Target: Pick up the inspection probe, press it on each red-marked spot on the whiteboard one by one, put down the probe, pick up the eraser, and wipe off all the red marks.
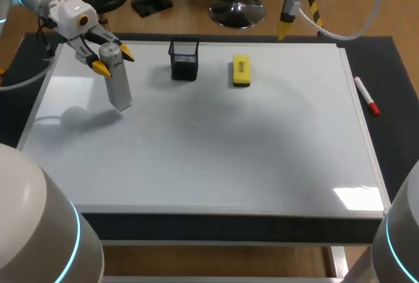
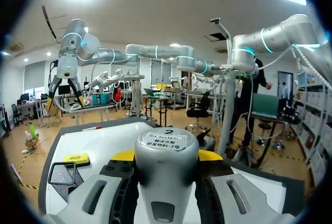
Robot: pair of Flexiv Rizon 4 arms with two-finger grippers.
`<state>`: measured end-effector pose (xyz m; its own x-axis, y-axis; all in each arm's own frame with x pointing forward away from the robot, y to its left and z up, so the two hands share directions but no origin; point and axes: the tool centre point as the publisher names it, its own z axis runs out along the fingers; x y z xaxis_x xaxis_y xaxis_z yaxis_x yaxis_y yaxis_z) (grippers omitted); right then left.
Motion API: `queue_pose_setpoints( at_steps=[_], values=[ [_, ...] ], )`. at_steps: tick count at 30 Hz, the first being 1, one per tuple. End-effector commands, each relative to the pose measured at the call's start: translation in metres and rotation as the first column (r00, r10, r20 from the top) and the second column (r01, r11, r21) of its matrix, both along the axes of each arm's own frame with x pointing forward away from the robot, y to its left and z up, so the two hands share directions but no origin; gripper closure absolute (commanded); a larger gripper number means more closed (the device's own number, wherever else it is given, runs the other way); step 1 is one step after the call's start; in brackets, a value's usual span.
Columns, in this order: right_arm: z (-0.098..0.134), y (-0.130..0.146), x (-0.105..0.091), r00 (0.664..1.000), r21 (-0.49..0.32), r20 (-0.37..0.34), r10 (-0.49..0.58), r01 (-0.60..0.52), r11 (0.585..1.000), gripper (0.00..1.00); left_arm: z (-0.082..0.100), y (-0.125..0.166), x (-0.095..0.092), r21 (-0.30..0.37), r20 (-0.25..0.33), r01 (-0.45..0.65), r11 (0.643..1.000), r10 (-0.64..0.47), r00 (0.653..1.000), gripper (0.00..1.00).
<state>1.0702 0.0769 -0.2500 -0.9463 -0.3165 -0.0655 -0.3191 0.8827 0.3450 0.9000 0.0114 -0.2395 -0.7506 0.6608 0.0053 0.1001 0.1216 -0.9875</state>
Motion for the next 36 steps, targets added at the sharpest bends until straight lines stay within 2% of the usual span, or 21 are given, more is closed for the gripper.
queue_pose_setpoints(
  at_steps=[1, 26, 36],
  values=[
    [0.002, 0.0, 0.003, 1.0, -0.011, -0.015, 0.007, -0.007, 1.0, 0.0, 0.0, 0.001, 0.002, -0.001, 0.0, 0.006, 1.0, -0.006, 1.0, 1.0],
    [0.002, 0.0, 0.003, 1.0, -0.011, -0.015, 0.007, -0.007, 1.0, 0.0, 0.0, 0.001, 0.002, -0.001, 0.0, 0.006, 1.0, -0.006, 1.0, 1.0],
    [0.002, 0.0, 0.003, 1.0, -0.011, -0.015, 0.007, -0.007, 1.0, 0.0, 0.012, -0.014, 0.003, 0.044, -0.02, -0.11, 0.993, 0.111, 0.994, 1.0]
  ],
)
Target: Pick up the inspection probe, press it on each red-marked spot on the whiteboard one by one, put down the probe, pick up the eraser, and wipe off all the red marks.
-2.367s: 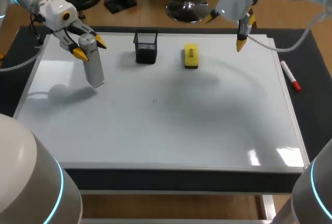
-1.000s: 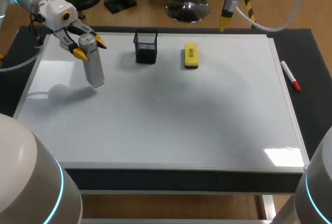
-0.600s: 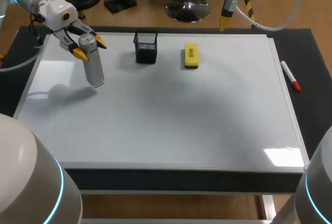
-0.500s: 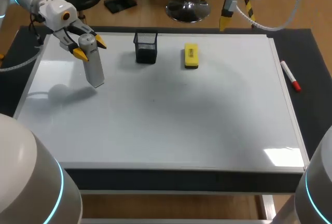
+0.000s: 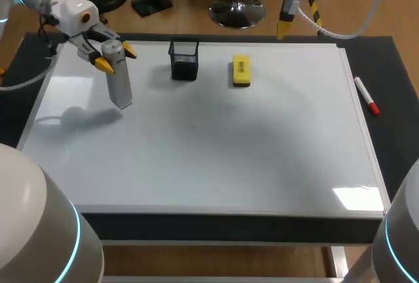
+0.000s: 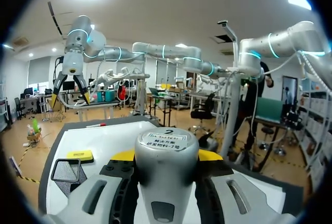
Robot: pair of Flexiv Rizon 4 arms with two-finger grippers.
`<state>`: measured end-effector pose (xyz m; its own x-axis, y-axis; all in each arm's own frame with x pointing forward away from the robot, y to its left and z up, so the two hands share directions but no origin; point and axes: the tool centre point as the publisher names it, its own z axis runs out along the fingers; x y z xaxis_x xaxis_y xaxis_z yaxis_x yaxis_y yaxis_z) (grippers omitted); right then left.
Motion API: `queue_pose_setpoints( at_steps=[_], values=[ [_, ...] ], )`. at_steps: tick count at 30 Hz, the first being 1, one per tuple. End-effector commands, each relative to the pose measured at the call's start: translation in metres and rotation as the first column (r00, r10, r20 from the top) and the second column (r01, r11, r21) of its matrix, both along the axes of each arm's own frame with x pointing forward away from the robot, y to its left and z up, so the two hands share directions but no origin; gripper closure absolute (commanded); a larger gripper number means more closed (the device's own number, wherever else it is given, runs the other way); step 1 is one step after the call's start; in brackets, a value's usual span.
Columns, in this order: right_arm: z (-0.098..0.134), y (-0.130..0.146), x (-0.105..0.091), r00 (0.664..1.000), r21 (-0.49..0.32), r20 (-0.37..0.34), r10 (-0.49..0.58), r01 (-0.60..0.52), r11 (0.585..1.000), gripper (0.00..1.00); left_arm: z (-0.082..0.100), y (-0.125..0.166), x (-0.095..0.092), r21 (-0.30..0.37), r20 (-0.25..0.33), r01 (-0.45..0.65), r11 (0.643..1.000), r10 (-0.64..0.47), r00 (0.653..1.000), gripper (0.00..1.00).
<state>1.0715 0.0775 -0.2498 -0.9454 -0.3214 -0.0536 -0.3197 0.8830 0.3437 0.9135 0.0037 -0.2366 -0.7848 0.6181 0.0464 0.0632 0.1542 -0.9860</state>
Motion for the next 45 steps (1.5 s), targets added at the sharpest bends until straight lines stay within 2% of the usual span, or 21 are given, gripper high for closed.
queue_pose_setpoints(
  at_steps=[1, 6, 16, 20, 27, 37, 45],
  values=[
    [0.001, 0.0, 0.002, 1.0, -0.005, -0.004, 0.002, -0.002, 1.0, 0.0, 0.012, -0.008, -0.009, 0.022, 0.007, -0.082, 0.996, 0.082, 0.997, 1.0],
    [0.001, 0.0, 0.002, 1.0, -0.005, -0.004, 0.002, -0.002, 1.0, 0.0, 0.022, -0.017, -0.001, 0.049, 0.024, -0.166, 0.985, 0.165, 0.986, 1.0],
    [0.001, 0.0, 0.002, 1.0, -0.005, -0.004, 0.002, -0.002, 1.0, 0.0, 0.046, -0.032, 0.018, 0.028, 0.048, -0.303, 0.953, 0.301, 0.952, 1.0],
    [0.001, 0.0, 0.002, 1.0, -0.005, -0.004, 0.002, -0.002, 1.0, 0.0, 0.05, -0.037, 0.026, 0.032, 0.069, -0.332, 0.943, 0.329, 0.942, 1.0],
    [0.001, 0.0, 0.002, 1.0, -0.005, -0.004, 0.002, -0.002, 1.0, 0.0, 0.059, -0.048, 0.041, 0.007, 0.07, -0.367, 0.93, 0.365, 0.928, 1.0],
    [0.001, 0.0, 0.002, 1.0, -0.005, -0.004, 0.002, -0.002, 1.0, 0.0, 0.075, -0.063, 0.073, -0.047, 0.057, -0.427, 0.903, 0.429, 0.902, 1.0],
    [0.001, 0.0, 0.002, 1.0, -0.005, -0.004, 0.002, -0.002, 1.0, 0.0, 0.091, -0.076, 0.097, -0.077, 0.072, -0.47, 0.879, 0.475, 0.877, 1.0]
  ],
)
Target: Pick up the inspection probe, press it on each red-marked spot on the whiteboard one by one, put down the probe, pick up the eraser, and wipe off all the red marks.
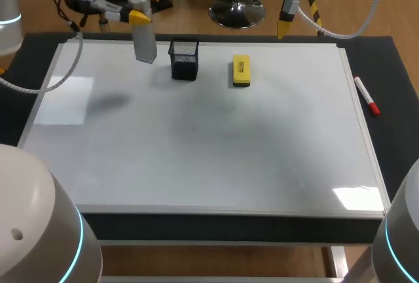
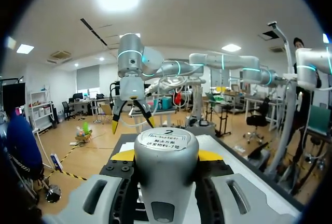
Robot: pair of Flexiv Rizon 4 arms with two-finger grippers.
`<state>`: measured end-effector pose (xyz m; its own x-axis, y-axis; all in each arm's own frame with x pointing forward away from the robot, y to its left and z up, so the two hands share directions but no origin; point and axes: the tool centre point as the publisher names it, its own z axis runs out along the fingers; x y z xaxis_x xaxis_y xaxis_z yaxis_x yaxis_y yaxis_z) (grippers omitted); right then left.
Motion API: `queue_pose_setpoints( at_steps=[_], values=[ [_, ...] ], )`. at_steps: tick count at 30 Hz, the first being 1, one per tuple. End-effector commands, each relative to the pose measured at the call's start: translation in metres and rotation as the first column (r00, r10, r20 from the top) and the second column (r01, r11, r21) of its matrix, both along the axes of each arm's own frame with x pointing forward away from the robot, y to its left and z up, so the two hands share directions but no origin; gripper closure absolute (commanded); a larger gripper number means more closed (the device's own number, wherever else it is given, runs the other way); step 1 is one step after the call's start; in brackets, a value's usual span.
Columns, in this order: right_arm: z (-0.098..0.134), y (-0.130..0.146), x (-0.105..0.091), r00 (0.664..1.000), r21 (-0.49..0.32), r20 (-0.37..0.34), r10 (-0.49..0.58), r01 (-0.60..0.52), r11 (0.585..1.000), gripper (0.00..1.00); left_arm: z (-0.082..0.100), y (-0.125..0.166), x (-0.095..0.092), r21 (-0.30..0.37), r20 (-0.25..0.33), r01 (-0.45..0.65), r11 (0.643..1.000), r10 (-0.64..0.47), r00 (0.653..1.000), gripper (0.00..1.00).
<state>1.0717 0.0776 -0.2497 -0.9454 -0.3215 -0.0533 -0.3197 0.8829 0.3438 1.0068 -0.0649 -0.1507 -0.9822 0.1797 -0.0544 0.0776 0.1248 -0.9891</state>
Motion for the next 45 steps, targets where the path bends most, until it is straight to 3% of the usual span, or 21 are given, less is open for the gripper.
queue_pose_setpoints(
  at_steps=[1, 11, 22, 34, 45],
  values=[
    [0.001, 0.0, 0.001, 1.0, -0.005, -0.004, 0.002, -0.002, 1.0, 0.0, 0.007, -0.01, 0.006, 0.006, 0.005, -0.009, 1.0, 0.009, 1.0, 1.0],
    [0.001, 0.0, 0.001, 1.0, -0.005, -0.004, 0.002, -0.002, 1.0, 0.0, 0.012, -0.038, 0.029, -0.034, -0.017, -0.016, 0.999, 0.015, 1.0, 1.0],
    [0.001, 0.0, 0.001, 1.0, -0.005, -0.004, 0.002, -0.002, 1.0, 0.0, 0.005, -0.062, 0.046, -0.056, -0.057, -0.041, 0.998, 0.038, 0.998, 1.0],
    [0.001, 0.0, 0.001, 1.0, -0.005, -0.004, 0.002, -0.002, 1.0, 0.0, -0.008, -0.073, 0.059, -0.076, -0.09, -0.081, 0.994, 0.074, 0.993, 1.0],
    [0.001, 0.0, 0.001, 1.0, -0.005, -0.004, 0.002, -0.002, 1.0, 0.0, -0.018, -0.078, 0.072, -0.07, -0.084, -0.092, 0.993, 0.086, 0.993, 1.0]
  ],
)
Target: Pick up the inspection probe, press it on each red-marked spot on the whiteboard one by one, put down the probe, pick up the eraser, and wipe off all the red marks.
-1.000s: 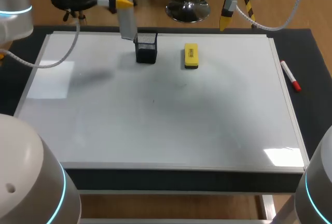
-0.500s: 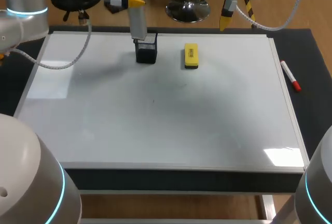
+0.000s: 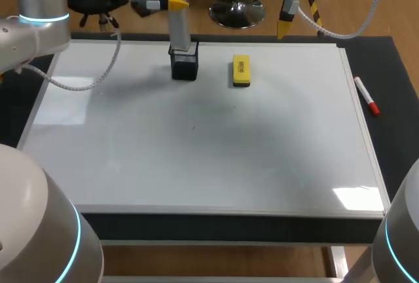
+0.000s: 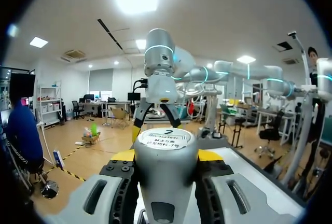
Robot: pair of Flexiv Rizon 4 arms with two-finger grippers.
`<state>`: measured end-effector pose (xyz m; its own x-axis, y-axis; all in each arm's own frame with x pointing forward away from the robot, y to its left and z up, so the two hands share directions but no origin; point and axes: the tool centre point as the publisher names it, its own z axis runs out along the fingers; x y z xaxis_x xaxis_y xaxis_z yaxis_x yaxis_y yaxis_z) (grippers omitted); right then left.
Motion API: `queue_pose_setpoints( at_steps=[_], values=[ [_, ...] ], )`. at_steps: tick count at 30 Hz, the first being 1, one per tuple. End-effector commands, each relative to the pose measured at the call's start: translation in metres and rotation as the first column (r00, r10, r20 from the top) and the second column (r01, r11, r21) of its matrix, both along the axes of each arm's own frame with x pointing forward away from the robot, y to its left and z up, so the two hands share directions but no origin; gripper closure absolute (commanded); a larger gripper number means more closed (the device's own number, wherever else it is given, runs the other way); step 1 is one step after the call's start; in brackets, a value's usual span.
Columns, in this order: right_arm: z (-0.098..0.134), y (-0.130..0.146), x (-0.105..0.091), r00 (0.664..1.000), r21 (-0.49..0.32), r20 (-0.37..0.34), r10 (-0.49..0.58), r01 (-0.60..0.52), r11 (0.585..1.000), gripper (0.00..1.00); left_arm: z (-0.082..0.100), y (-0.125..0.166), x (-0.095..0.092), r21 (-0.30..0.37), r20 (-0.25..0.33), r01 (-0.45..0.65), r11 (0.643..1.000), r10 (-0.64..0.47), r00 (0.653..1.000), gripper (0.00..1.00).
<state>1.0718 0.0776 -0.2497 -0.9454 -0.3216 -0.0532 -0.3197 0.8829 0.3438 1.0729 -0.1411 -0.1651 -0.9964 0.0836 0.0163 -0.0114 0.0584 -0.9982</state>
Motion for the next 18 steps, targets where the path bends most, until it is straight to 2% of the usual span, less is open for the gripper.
queue_pose_setpoints(
  at_steps=[1, 18],
  values=[
    [0.001, 0.0, 0.001, 1.0, -0.005, -0.003, 0.002, -0.002, 1.0, 0.0, -0.004, -0.002, 0.007, -0.003, 0.0, 0.006, 1.0, -0.006, 1.0, 1.0],
    [0.001, 0.0, 0.001, 1.0, -0.005, -0.003, 0.002, -0.002, 1.0, 0.0, -0.024, -0.005, 0.015, -0.008, 0.005, -0.012, 1.0, 0.012, 1.0, 1.0]
  ],
)
